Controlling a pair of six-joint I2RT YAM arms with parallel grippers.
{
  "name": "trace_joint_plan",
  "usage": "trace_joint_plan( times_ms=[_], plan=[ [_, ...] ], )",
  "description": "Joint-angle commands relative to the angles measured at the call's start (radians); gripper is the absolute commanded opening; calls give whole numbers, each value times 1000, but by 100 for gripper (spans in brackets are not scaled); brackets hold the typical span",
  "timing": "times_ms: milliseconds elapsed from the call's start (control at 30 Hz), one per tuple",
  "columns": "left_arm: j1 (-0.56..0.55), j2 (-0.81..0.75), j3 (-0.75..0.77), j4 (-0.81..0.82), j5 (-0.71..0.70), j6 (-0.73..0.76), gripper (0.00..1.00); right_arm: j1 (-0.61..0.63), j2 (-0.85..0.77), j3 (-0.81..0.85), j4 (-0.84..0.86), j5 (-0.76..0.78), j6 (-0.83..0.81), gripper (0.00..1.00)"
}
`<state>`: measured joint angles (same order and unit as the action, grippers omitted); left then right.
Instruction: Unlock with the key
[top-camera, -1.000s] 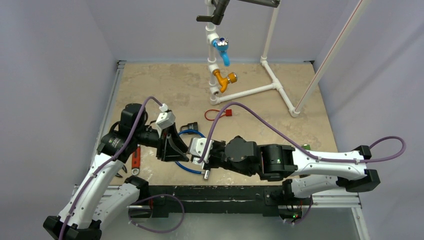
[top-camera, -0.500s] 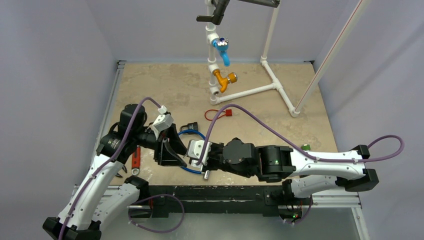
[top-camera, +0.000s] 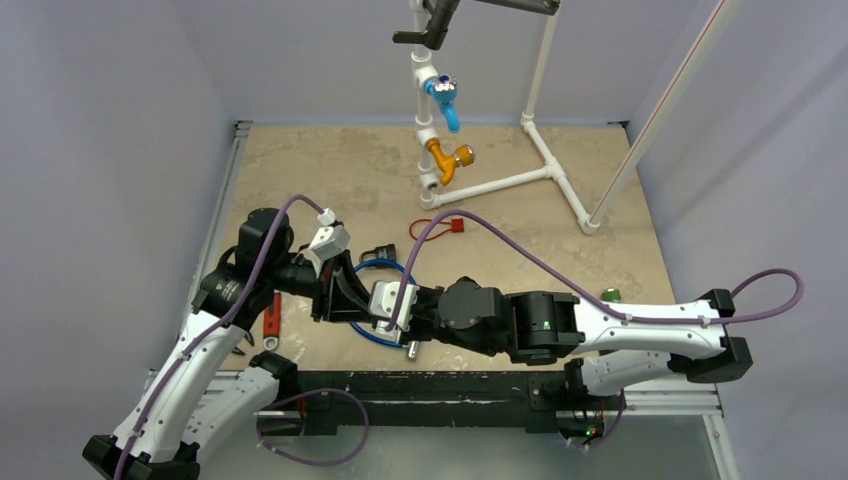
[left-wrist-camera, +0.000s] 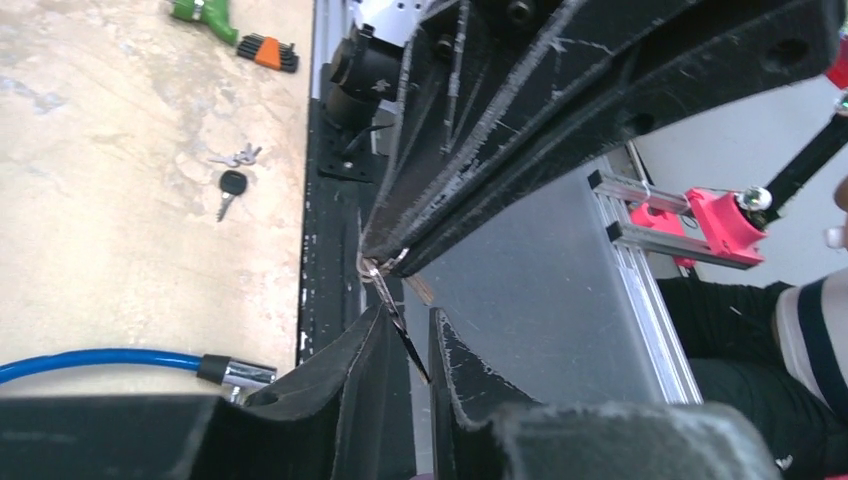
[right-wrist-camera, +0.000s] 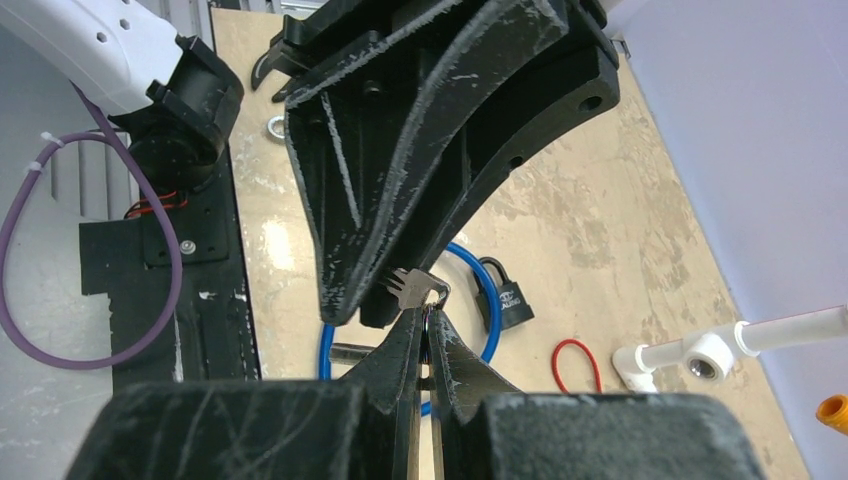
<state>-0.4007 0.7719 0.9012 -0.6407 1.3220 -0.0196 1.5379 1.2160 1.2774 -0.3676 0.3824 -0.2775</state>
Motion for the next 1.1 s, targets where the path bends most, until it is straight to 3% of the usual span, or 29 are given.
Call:
trace_joint_plan(
  times_ms=[0, 133, 300, 533, 667, 867, 1067],
  plan=[
    [-3, -6, 9, 79, -91, -58, 16, 5, -8, 57, 22, 25, 8, 0],
    [-3, -5, 15, 50, -118, -14, 0, 7, -14, 52, 17, 26, 14, 0],
    [-3, -5, 38, -52, -139, 112, 0, 7, -22, 40, 4, 21, 43, 0],
    [-4, 20, 168, -348, -181, 483, 0, 5, -91, -11, 16, -57, 149, 36],
    [-32, 42, 231, -477, -198, 630, 0, -34, -149, -32, 99, -180, 187, 46],
    [-61, 64, 286, -541, -213, 694, 0, -185, -140, -30, 140, -437, 269, 46],
    [-66, 70, 302, -536, -225, 693, 0, -235, -83, -2, 138, -582, 336, 41]
  ],
)
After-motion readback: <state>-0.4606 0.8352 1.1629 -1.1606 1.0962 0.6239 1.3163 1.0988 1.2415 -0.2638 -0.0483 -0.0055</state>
